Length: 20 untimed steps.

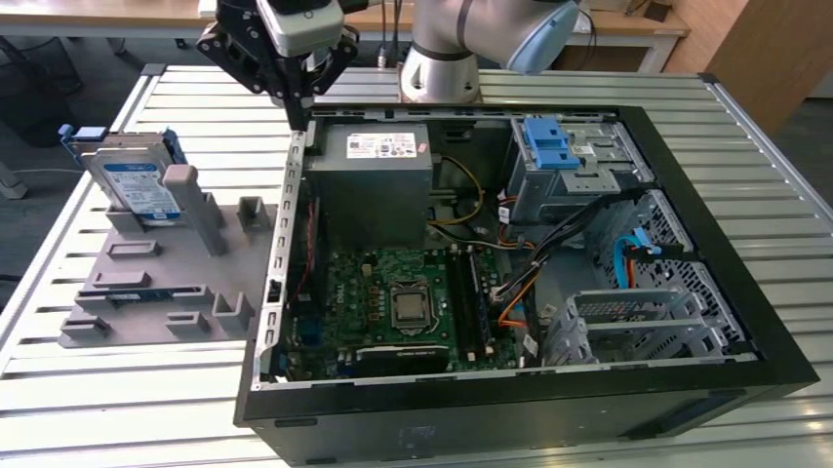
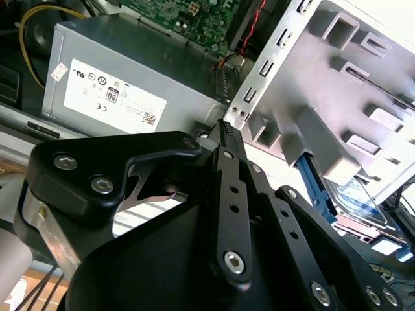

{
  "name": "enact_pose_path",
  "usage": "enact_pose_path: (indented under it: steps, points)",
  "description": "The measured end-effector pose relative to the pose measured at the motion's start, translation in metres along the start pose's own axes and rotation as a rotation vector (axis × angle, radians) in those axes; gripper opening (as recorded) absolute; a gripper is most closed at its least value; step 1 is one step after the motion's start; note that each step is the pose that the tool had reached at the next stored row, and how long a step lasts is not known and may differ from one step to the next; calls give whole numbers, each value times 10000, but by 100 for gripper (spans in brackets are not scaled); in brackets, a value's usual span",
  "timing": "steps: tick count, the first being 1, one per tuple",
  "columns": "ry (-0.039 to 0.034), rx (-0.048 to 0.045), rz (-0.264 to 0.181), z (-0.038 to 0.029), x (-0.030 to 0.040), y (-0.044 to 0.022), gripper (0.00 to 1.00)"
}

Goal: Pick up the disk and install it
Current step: 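Reach for the disk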

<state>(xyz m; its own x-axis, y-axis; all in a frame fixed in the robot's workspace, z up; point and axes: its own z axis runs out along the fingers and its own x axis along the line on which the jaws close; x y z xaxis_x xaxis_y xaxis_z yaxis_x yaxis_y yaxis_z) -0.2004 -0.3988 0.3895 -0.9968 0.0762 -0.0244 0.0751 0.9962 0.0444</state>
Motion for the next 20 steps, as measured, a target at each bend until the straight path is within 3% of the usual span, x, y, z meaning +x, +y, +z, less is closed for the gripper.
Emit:
enact_pose_path:
  steps: [12,14,20]
  points:
    - [0,-1,0,4,28,-2,11]
    - [0,0,0,5,82,-6,11]
    - [0,0,0,5,98,-8,11]
